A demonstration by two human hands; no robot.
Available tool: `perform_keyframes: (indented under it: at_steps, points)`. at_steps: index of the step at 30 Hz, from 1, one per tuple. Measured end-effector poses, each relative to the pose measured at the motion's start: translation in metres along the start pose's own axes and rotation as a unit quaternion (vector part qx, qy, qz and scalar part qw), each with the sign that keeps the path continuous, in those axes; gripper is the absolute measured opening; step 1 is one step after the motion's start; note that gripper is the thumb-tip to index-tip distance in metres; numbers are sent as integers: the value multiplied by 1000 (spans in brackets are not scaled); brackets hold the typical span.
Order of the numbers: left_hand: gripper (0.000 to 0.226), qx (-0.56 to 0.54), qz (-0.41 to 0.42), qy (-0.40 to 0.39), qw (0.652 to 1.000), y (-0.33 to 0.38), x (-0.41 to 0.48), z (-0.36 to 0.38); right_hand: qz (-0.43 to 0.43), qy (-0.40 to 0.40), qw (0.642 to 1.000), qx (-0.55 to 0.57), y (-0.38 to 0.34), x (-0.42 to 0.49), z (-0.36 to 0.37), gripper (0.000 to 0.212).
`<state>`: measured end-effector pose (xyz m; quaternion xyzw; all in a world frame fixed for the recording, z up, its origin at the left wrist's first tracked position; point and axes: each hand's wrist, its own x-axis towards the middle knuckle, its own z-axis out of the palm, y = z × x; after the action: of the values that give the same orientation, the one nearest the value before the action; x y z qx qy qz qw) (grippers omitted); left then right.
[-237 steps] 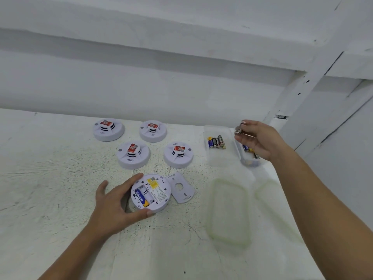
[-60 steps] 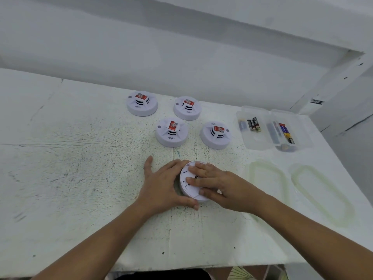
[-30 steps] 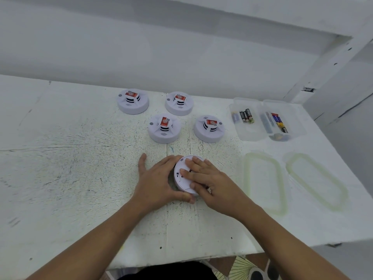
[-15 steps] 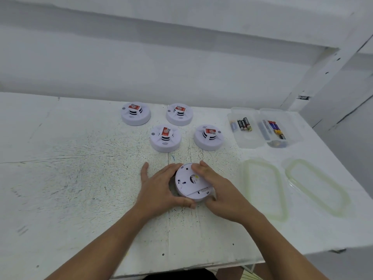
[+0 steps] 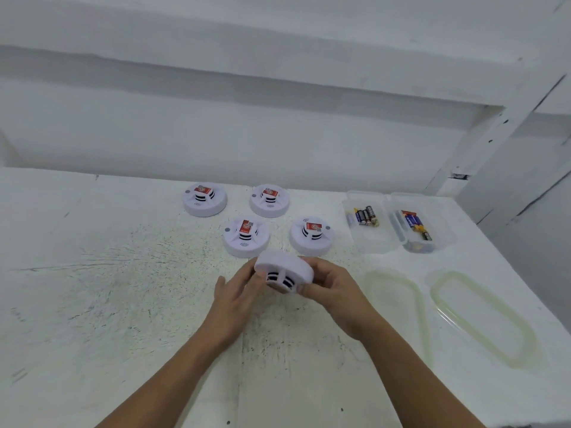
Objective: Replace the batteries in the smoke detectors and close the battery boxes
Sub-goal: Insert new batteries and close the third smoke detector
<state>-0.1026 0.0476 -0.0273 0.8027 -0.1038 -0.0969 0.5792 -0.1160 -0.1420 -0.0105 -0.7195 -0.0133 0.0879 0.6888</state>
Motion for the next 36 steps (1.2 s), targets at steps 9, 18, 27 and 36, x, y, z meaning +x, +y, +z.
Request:
perform_keyframes:
  at_steps: [9, 18, 27, 36]
  points:
    - [25, -195, -18, 95, 976, 4, 15, 14, 19, 102, 979, 173, 8, 23, 13, 29]
    - [25, -226, -41, 141, 963, -5, 18, 22, -15, 199, 976, 83, 24, 29, 32, 27]
    - [22, -136, -7, 150, 979, -15, 13, 24, -34, 196, 980, 22, 33, 19, 29, 27]
    - [25, -182, -12, 142, 973, -14, 14, 23, -28, 199, 980, 8, 32, 18, 30, 23]
